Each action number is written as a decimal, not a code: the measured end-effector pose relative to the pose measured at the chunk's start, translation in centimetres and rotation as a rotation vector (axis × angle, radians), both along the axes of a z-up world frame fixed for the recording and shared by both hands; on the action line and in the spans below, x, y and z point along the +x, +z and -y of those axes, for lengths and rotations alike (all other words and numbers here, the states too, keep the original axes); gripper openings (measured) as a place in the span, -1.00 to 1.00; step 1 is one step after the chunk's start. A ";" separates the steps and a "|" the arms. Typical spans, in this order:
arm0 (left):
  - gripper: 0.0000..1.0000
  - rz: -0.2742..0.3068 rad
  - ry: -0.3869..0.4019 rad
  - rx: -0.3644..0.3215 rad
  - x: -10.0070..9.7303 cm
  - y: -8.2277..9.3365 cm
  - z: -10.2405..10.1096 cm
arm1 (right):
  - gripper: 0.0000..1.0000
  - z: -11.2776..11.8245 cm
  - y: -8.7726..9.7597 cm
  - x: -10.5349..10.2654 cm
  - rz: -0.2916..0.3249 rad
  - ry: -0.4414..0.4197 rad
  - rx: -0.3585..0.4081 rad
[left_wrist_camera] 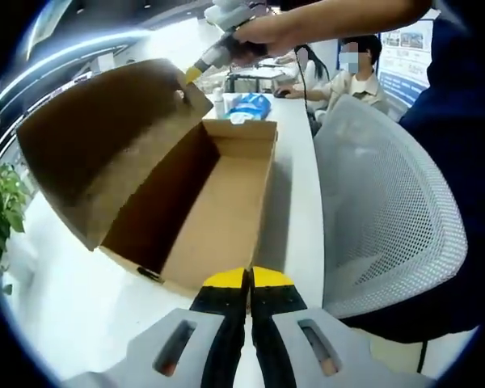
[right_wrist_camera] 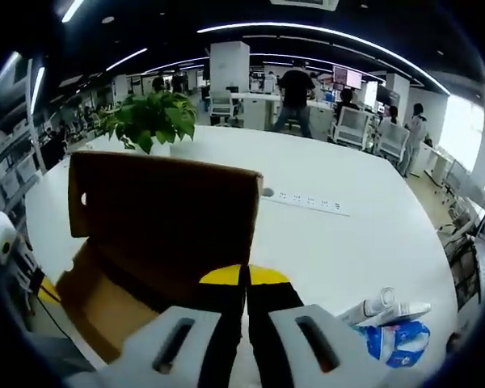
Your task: Operate the shoe box by opening the lid, removing the specified soft item, and placing it in the target area until the item is outside and the box remains undamaged.
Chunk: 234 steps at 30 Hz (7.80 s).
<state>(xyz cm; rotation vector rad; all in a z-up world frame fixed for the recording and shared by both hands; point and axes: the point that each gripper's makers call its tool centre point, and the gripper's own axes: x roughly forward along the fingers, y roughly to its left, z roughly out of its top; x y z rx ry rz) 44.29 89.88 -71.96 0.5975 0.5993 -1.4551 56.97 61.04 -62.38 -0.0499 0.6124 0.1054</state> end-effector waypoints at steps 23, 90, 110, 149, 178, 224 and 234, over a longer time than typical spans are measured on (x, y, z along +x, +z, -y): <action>-1.00 0.030 -0.009 -0.035 0.0 -0.1 0.0 | -1.00 -1.5 -1.7 -5.4 -0.040 -0.020 -0.044; -0.49 -0.246 0.372 -0.376 -2.3 5.4 -1.9 | -0.98 -6.3 -7.2 -14.0 -0.148 0.071 0.056; -0.57 -0.273 0.380 -0.332 -2.5 3.6 -2.2 | -0.99 -5.5 -8.2 -15.2 -0.178 0.081 0.032; -0.59 -0.362 0.445 -0.227 -2.5 -0.7 -3.8 | -0.96 -4.3 -10.7 -17.0 -0.258 0.115 0.024; -0.60 -0.085 0.441 -0.186 1.0 2.5 -1.2 | -0.94 -5.6 -7.5 -13.8 -0.141 0.195 -0.025; -0.51 -0.053 0.498 -0.066 1.8 -0.1 -2.0 | -0.56 -5.0 -8.1 -14.5 -0.118 0.193 0.077; -0.50 -0.038 0.490 -0.049 3.5 -0.2 -0.6 | -0.55 -3.6 -8.1 -13.3 -0.111 0.181 0.079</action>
